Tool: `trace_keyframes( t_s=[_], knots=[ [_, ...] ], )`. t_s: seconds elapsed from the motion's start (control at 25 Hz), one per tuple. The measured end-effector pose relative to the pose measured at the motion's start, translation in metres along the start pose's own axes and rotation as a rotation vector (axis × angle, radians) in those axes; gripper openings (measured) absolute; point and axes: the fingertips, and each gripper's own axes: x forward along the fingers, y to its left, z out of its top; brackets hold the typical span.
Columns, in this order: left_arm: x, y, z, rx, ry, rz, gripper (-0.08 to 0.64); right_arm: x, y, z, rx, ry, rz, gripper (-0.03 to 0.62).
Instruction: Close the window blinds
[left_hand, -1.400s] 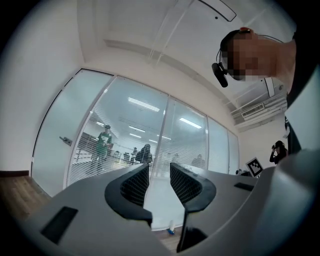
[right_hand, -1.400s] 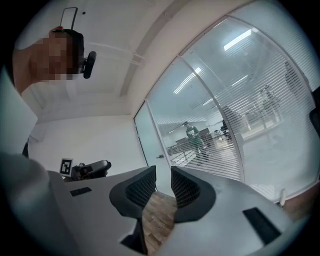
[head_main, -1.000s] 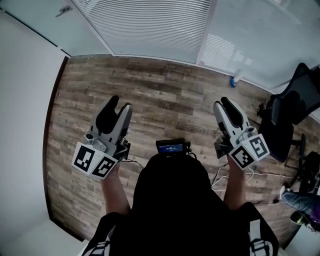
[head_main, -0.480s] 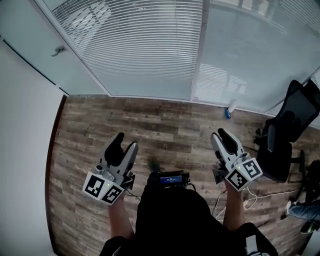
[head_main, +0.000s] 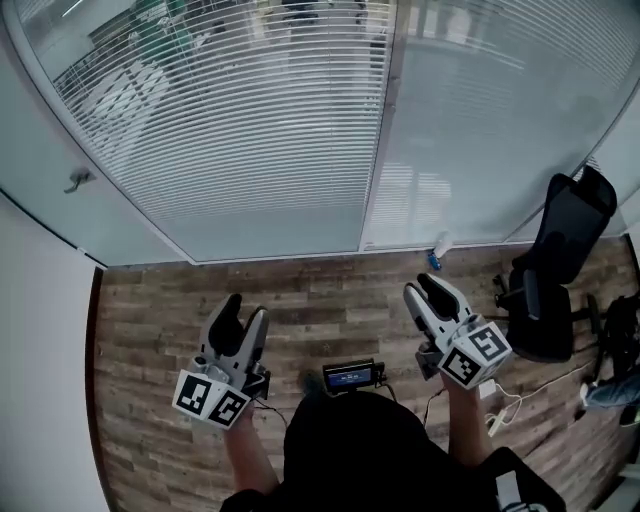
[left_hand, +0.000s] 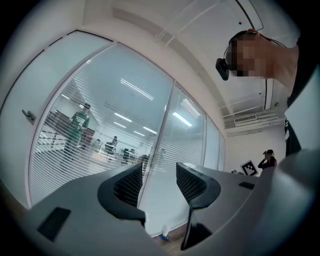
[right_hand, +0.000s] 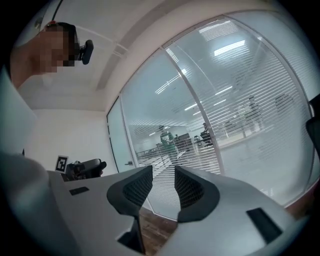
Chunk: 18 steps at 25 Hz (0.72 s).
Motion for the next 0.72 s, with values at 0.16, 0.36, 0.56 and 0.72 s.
trace_keyframes(
  t_s=[0.16, 0.36, 0.56, 0.72],
  knots=[
    [0.007, 0.04, 0.005, -0.021, 0.009, -0.015, 0.21, 0.033, 0.009, -0.006, -0.004, 0.018, -0.036, 0.121],
    [0.01, 0.078, 0.004, -0.048, 0.021, -0.032, 0.21, 0.064, 0.016, -0.012, -0.015, 0.037, -0.076, 0.12],
    [0.019, 0.092, 0.006, -0.067, 0.024, -0.071, 0.21, 0.082, 0.027, -0.006, -0.039, 0.028, -0.099, 0.121],
    [0.028, 0.091, 0.003, -0.075, 0.04, -0.106, 0.21, 0.089, 0.027, -0.003, -0.054, 0.025, -0.117, 0.121]
  ],
)
